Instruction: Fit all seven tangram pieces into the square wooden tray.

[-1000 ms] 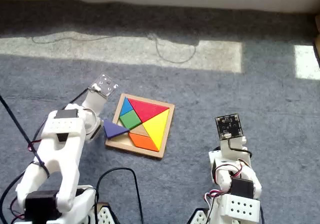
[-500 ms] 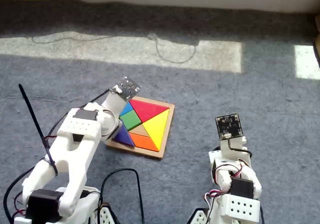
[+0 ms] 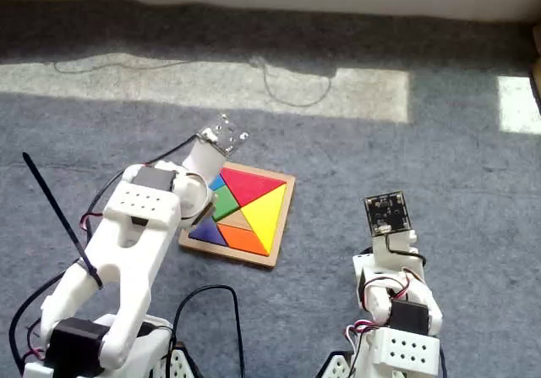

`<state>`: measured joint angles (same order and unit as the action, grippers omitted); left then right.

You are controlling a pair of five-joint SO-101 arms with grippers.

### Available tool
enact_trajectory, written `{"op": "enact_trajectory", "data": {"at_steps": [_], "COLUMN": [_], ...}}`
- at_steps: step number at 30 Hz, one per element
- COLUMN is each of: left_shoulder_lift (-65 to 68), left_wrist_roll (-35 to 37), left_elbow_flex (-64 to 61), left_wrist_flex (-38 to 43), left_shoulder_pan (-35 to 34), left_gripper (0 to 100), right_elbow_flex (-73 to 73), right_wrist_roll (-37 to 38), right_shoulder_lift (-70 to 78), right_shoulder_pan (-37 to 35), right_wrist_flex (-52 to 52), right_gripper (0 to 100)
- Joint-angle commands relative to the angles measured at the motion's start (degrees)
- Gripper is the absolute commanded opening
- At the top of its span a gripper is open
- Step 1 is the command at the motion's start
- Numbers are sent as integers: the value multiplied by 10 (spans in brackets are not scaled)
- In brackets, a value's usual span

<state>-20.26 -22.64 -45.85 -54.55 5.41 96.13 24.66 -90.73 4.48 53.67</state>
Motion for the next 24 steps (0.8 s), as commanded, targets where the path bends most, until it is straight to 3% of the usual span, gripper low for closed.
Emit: {"op": "enact_trajectory", "data": {"at_steps": [1, 7, 24], "left_shoulder_lift": [-19, -72, -558], "left_wrist_roll": [6, 62, 164], "left_elbow_flex": [5, -6, -262], "left_wrist_flex": [-14, -5, 29], "left_shoulder_pan": [29, 29, 6], "left_gripper": [136, 21, 13], "right_elbow_flex": [26, 26, 25], "right_wrist_roll": [0, 0, 0], "right_shoulder_lift": [-7, -7, -7], "right_shoulder_pan": [5, 5, 7], "right_wrist_flex": [1, 1, 1], "right_gripper": [12, 12, 12]}}
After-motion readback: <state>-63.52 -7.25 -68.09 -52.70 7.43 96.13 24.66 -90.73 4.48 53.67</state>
